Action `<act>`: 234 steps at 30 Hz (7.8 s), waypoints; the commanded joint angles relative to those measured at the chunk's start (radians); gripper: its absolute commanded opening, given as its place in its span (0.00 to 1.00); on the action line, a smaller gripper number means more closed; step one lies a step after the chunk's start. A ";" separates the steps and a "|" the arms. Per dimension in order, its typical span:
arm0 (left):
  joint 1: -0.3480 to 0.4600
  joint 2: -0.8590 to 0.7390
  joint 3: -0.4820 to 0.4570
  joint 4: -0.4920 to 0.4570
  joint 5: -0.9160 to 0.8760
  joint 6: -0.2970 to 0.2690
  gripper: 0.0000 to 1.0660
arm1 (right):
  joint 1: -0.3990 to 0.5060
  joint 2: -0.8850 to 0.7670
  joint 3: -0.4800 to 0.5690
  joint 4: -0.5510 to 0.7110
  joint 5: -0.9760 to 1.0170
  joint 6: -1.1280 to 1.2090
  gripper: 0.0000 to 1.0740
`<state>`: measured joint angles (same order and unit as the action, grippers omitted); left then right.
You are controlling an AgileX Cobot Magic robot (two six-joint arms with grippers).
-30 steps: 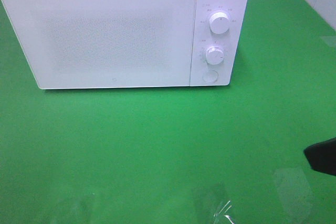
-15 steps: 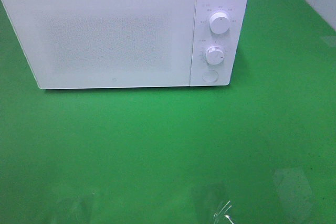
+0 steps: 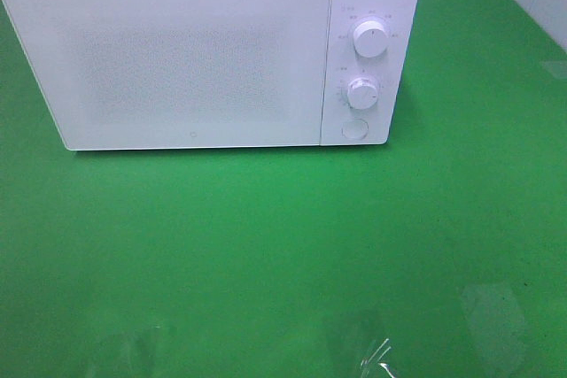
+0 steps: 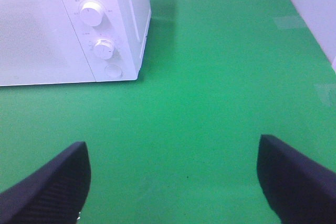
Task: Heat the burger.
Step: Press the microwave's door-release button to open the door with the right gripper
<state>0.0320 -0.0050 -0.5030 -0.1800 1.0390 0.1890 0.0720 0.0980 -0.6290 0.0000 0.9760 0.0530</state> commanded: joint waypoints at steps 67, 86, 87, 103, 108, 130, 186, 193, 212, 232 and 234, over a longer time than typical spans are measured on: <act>0.003 -0.022 0.005 -0.002 -0.005 -0.005 0.97 | -0.040 0.653 0.146 0.019 -0.976 -0.027 0.71; 0.003 -0.022 0.005 -0.002 -0.005 -0.005 0.97 | -0.040 0.956 0.361 0.126 -1.663 -0.108 0.71; 0.003 -0.022 0.005 -0.002 -0.005 -0.005 0.97 | -0.040 0.984 0.381 0.160 -1.732 -0.115 0.71; 0.003 -0.022 0.005 -0.002 -0.005 -0.005 0.97 | 0.248 1.317 0.418 0.443 -2.060 -0.291 0.71; 0.003 -0.022 0.005 -0.002 -0.005 -0.005 0.97 | 0.383 1.380 0.417 0.539 -2.143 -0.292 0.71; 0.003 -0.022 0.005 -0.002 -0.005 -0.004 0.97 | 0.737 1.571 0.294 0.767 -2.202 -0.320 0.70; 0.003 -0.022 0.005 -0.002 -0.005 -0.004 0.97 | 0.809 1.628 0.219 0.737 -1.986 1.343 0.00; 0.003 -0.022 0.005 -0.002 -0.005 -0.004 0.97 | 0.807 1.628 0.213 0.738 -1.928 1.358 0.00; 0.003 -0.022 0.005 -0.001 -0.005 -0.004 0.97 | 0.733 1.782 0.077 0.702 -1.906 1.361 0.00; 0.003 -0.022 0.005 -0.001 -0.005 -0.004 0.97 | 0.526 1.916 -0.106 0.554 -1.816 1.332 0.00; 0.003 -0.022 0.005 -0.002 -0.005 -0.004 0.97 | 0.512 1.930 -0.119 0.543 -1.814 1.332 0.00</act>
<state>0.0320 -0.0050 -0.5030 -0.1800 1.0390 0.1890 0.5920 2.0250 -0.7370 0.5620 -0.8470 1.4060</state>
